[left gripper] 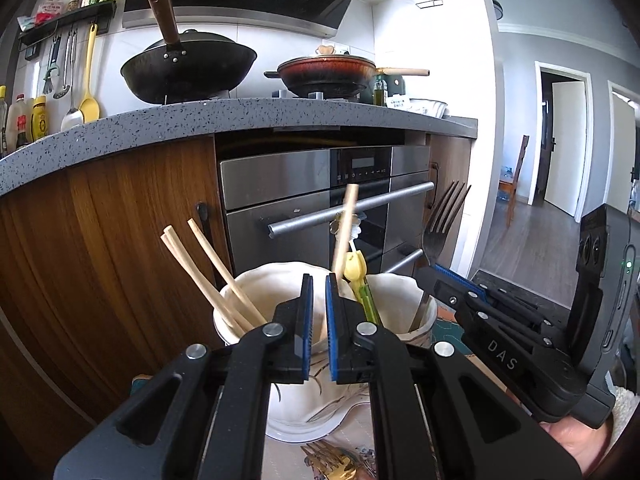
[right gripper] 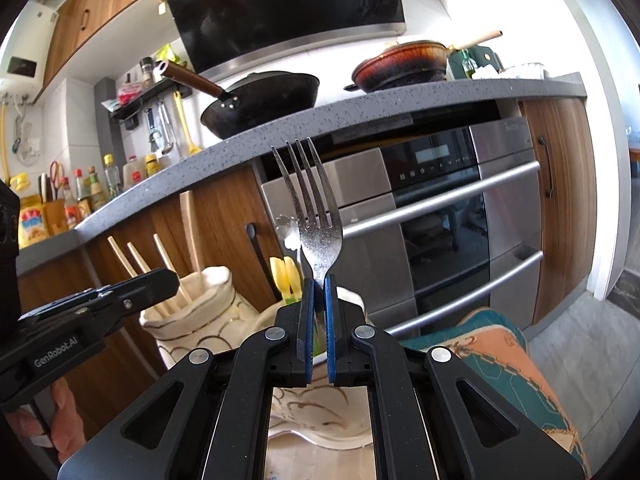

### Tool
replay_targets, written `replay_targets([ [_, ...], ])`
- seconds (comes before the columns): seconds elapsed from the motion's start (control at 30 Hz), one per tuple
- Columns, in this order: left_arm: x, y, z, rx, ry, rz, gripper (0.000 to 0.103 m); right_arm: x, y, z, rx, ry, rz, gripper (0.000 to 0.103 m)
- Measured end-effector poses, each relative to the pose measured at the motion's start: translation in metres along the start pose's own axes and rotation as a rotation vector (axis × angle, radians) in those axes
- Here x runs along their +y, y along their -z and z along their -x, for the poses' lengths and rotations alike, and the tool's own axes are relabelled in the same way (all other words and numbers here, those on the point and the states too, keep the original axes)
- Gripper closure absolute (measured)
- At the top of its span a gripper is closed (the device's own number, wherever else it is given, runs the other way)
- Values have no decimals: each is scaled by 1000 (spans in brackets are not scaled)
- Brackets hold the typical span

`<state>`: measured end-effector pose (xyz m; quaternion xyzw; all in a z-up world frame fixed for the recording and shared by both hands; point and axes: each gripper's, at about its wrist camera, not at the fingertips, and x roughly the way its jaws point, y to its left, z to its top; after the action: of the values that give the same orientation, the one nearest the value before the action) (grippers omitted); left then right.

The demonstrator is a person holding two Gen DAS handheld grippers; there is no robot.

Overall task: Organize utensils
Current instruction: 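Drop chopstick into tall vase with left gripper while right drops fork into short cup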

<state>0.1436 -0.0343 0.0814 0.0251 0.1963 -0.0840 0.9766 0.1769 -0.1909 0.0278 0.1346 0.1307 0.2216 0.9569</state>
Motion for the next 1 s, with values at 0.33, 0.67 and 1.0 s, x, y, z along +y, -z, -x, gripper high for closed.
replay_targets([
  [0.33, -1, -4, 10, -3, 14, 31, 73, 1, 3, -3, 28, 19, 18, 97],
  [0.67, -8, 2, 34, -21, 11, 12, 54, 3, 5, -3, 35, 34, 34, 97],
  [1.0, 0, 10, 55, -41, -14, 68, 24, 1, 1, 13, 5, 28, 13, 54],
])
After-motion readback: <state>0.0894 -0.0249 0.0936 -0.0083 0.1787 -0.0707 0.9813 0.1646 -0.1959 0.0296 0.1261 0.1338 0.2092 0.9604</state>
